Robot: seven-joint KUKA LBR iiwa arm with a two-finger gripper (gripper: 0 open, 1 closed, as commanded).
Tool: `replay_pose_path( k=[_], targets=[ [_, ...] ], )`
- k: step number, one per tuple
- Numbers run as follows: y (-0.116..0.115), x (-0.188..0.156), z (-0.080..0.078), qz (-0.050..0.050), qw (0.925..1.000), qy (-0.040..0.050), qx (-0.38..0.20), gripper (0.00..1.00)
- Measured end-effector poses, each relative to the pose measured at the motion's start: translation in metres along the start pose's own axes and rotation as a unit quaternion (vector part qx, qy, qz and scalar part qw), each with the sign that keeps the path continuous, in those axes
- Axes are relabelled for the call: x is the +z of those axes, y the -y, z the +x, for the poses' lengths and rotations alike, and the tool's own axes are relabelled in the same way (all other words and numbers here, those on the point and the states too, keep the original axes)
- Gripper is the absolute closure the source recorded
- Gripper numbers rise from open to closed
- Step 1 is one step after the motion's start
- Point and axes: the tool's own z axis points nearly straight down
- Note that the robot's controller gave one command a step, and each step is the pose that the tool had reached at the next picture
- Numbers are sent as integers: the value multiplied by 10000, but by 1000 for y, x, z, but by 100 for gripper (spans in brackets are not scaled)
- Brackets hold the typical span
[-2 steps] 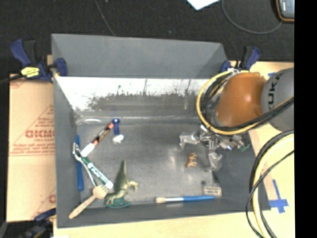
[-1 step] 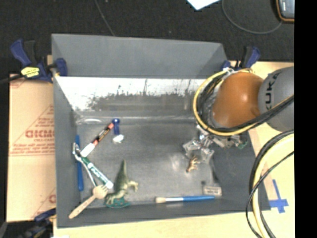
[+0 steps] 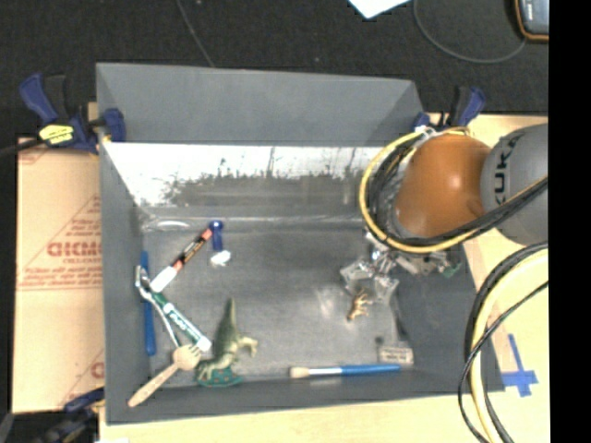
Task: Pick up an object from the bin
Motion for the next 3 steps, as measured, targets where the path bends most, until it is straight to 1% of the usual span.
replay_pose_path(
  k=[1,2,3],
  targets=[
    [0,-6,0,2,10000,9,6,100],
    [-2,-30,1,-32,10000,-11,19,100],
    [0,-68,0,-8,10000,3,20,100]
  ],
)
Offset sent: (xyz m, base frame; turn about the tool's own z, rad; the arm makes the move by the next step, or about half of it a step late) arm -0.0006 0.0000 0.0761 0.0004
